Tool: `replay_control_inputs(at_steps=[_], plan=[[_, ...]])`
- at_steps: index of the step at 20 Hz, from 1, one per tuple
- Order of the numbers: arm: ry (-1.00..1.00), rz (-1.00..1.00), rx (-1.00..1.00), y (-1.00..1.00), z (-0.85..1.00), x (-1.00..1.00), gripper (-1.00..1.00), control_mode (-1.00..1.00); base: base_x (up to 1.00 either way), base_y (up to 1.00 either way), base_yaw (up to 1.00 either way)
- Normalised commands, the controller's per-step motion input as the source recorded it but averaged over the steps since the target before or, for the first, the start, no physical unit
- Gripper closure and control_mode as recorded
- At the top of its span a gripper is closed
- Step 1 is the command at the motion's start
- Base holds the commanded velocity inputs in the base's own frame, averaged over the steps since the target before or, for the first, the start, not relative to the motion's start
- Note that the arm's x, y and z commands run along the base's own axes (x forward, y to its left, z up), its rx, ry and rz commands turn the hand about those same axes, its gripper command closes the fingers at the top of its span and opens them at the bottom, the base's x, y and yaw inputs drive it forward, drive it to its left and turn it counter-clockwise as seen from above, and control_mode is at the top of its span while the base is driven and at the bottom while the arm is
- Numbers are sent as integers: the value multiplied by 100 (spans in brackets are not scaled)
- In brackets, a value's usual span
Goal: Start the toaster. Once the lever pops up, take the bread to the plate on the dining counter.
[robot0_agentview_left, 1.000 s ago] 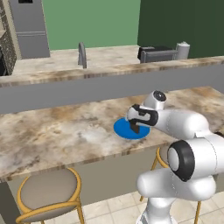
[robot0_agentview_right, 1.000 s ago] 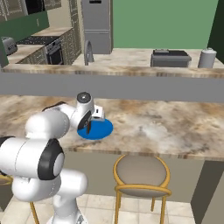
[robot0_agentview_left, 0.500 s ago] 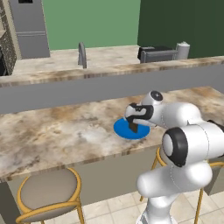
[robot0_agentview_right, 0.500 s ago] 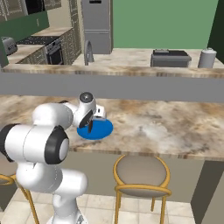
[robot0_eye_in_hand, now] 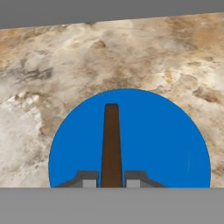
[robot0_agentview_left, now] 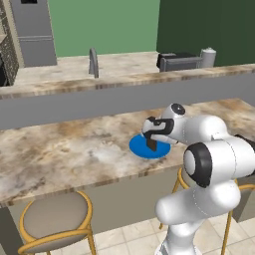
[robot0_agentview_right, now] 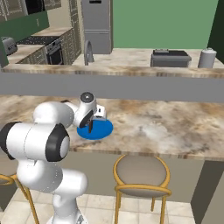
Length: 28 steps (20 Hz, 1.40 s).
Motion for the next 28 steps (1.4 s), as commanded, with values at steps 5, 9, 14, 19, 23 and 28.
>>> replay_control_inputs(at_steps=[5,9,14,19,23,28], plan=[[0,0,0,0,0,0,-100,-100,0,0,0],[0,0,0,0,0,0,-100,-100,0,0,0],[0,0,0,0,4,0,-100,-100,0,0,0],[-1,0,0,0,30,0,-100,-100,0,0,0],[-4,0,0,0,56,-2,-100,-100,0,0,0],[-3,0,0,1,68,-29,-100,-100,0,0,0]])
